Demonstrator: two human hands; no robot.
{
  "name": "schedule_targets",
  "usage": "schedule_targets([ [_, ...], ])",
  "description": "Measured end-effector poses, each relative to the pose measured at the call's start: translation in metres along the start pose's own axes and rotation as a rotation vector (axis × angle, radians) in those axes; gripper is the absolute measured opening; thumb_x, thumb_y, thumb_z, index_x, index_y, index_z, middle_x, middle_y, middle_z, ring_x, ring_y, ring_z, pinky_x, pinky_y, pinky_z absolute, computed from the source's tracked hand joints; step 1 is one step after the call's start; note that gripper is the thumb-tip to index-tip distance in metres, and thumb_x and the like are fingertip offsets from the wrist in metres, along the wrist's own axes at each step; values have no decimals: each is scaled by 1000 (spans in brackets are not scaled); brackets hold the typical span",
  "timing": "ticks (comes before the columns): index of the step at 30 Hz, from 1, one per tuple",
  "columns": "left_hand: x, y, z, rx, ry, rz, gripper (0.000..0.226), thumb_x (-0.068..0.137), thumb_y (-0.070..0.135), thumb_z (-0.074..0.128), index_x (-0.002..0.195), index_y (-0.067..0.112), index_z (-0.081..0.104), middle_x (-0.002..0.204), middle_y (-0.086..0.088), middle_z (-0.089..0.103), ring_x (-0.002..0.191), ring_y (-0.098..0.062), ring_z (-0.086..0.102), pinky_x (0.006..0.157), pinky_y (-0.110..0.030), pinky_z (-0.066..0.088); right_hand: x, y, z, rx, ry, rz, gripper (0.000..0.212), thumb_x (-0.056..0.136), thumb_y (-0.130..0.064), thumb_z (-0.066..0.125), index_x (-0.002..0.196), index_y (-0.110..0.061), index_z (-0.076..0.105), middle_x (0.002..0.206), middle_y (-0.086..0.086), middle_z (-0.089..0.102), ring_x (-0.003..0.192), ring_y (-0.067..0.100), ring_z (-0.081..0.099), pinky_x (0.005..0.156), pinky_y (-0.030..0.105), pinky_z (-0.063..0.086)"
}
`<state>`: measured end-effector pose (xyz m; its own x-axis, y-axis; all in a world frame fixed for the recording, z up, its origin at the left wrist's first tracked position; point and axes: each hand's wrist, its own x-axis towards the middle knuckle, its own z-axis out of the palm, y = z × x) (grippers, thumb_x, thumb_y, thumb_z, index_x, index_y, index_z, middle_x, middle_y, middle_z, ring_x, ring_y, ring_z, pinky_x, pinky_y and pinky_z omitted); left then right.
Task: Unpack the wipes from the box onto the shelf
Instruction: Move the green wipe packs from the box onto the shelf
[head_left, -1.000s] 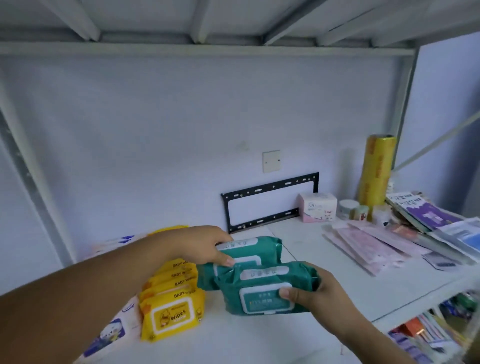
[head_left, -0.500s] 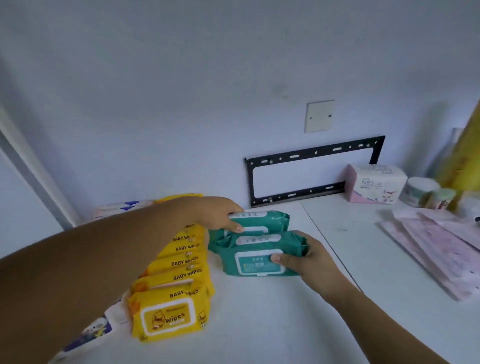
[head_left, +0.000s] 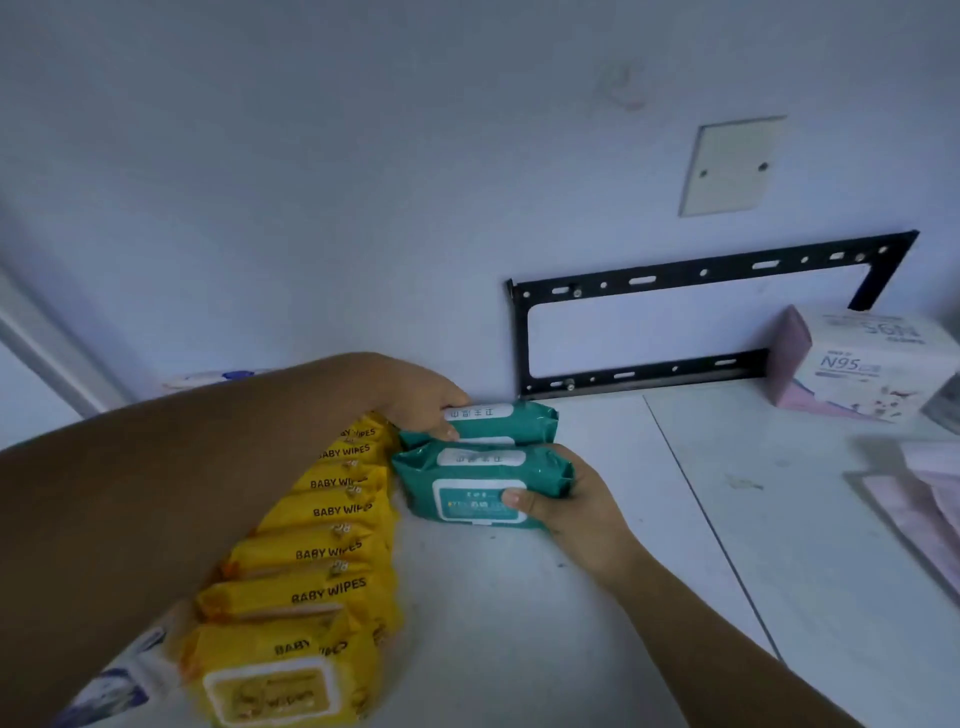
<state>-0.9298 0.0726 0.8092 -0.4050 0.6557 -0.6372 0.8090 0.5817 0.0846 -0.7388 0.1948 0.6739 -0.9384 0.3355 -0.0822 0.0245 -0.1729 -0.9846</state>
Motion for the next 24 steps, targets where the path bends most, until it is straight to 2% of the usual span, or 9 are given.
schedule_targets([
  [3, -3, -7, -6, 17, -74, -28, 40, 100, 35, 60, 137, 24, 54, 131, 1, 62, 118, -18, 57, 105, -41, 45, 5, -2, 5, -49, 14, 17, 45, 80, 2, 80, 118, -9, 61, 112, 8, 75, 107, 28, 71, 85, 36, 60],
  [6, -4, -6, -7, 14, -126, -33, 46, 97, 31, 64, 141, 21, 52, 135, 1, 62, 121, -20, 58, 110, -42, 44, 2, -7, 6, -132, 26, 30, 47, 77, -3, 84, 115, -10, 58, 105, 2, 74, 93, 7, 73, 72, 19, 57],
  [10, -7, 3, -5, -4, -122, -61, 45, 97, 23, 64, 140, 17, 51, 135, -4, 60, 120, -22, 57, 104, -36, 46, -5, -10, 4, -276, 62, 19, 43, 74, -11, 88, 104, -22, 60, 99, -10, 73, 81, -8, 69, 65, 9, 52],
  [13, -12, 8, 0, -26, -62, -77, 44, 97, 24, 62, 139, 15, 52, 134, -7, 60, 119, -22, 58, 99, -34, 48, -10, -13, 3, -322, 88, 18, 47, 73, -18, 90, 106, -25, 57, 103, -10, 71, 88, -3, 70, 67, 11, 53],
  [16, -22, 8, 6, -83, 65, -58, 51, 97, 26, 64, 144, 16, 48, 143, -4, 56, 126, -20, 55, 109, -36, 44, -21, -20, -3, -437, 101, 34, 57, 73, -32, 90, 117, -22, 55, 113, -11, 65, 100, 1, 64, 73, 11, 49],
  [17, -27, 7, 8, -122, 137, -39, 54, 96, 26, 64, 146, 16, 47, 146, -2, 53, 129, -18, 53, 111, -33, 42, -25, -21, -7, -493, 123, 31, 61, 73, -37, 88, 122, -22, 55, 116, -11, 62, 104, 3, 61, 80, 13, 48],
  [19, -40, 10, 11, -184, 294, 14, 52, 96, 27, 65, 145, 18, 49, 145, 2, 54, 129, -14, 53, 106, -26, 40, -38, -24, -17, -566, 211, 17, 64, 76, -43, 85, 128, -21, 54, 123, -7, 57, 114, 8, 56, 96, 21, 45],
  [21, -55, 18, 16, -209, 401, 72, 44, 96, 28, 65, 138, 25, 54, 139, 6, 58, 121, -9, 56, 100, -24, 41, -59, -31, -24, -600, 307, 8, 57, 81, -44, 80, 128, -22, 56, 124, -7, 56, 116, 9, 55, 101, 24, 43],
  [24, -81, 36, 29, -232, 419, 148, 32, 95, 25, 63, 127, 29, 62, 122, 12, 65, 113, -6, 61, 103, -29, 47, -100, -38, -30, -631, 415, 11, 37, 87, -42, 74, 117, -22, 63, 116, -7, 61, 108, 10, 59, 92, 23, 44],
])
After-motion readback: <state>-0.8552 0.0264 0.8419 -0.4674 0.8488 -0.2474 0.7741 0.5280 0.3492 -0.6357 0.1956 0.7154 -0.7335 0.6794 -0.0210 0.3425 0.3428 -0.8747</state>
